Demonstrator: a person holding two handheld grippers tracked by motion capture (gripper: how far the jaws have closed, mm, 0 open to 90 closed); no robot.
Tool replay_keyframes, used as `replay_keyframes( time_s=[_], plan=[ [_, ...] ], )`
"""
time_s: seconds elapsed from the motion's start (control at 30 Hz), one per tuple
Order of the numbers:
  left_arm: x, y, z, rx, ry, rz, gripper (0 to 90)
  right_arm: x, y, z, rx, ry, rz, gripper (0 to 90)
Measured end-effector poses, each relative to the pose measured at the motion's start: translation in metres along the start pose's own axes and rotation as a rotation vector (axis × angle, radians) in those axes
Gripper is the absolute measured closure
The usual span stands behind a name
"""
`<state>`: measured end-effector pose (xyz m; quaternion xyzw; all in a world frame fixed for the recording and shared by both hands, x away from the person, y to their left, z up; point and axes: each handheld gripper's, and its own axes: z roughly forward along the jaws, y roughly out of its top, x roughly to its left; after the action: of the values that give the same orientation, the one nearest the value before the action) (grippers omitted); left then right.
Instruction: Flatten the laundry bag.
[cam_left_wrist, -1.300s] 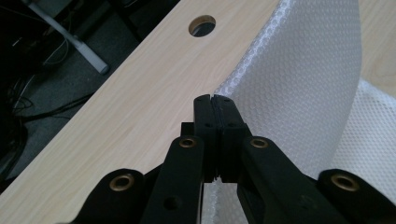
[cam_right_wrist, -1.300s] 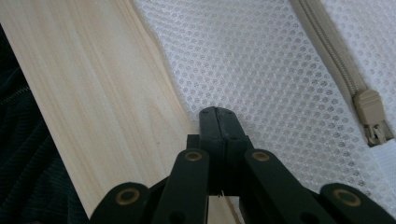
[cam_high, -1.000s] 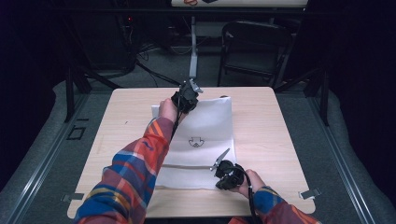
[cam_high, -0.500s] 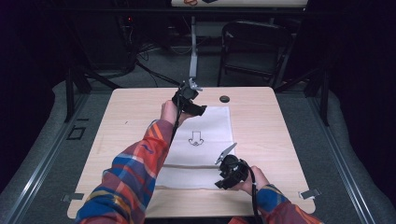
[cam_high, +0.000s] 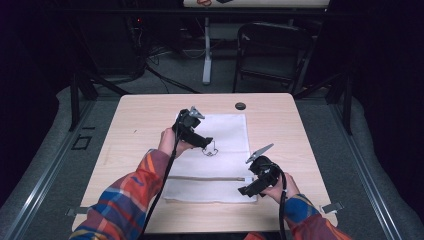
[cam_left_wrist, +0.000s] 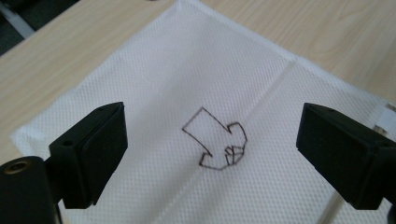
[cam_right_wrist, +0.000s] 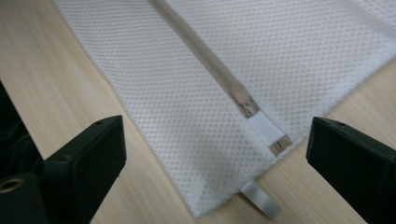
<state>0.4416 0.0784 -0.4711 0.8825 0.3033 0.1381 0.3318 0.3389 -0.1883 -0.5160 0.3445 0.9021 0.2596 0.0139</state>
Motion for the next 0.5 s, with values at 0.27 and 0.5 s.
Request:
replay_keyframes(
  time_s=[0.27,0.5],
  plan=[
    [-0.017,-0.04,-0.006,0.033,-0.056,0.0,3.5,-0.017,-0.012,-0.01,-0.021,-0.028,0.034,0.8],
    [-0.024,-0.058,-0.008,0.059,-0.085,0.003,1.7,-0.022,-0.016,-0.013,-0.044,-0.036,0.08,2.1]
  ],
)
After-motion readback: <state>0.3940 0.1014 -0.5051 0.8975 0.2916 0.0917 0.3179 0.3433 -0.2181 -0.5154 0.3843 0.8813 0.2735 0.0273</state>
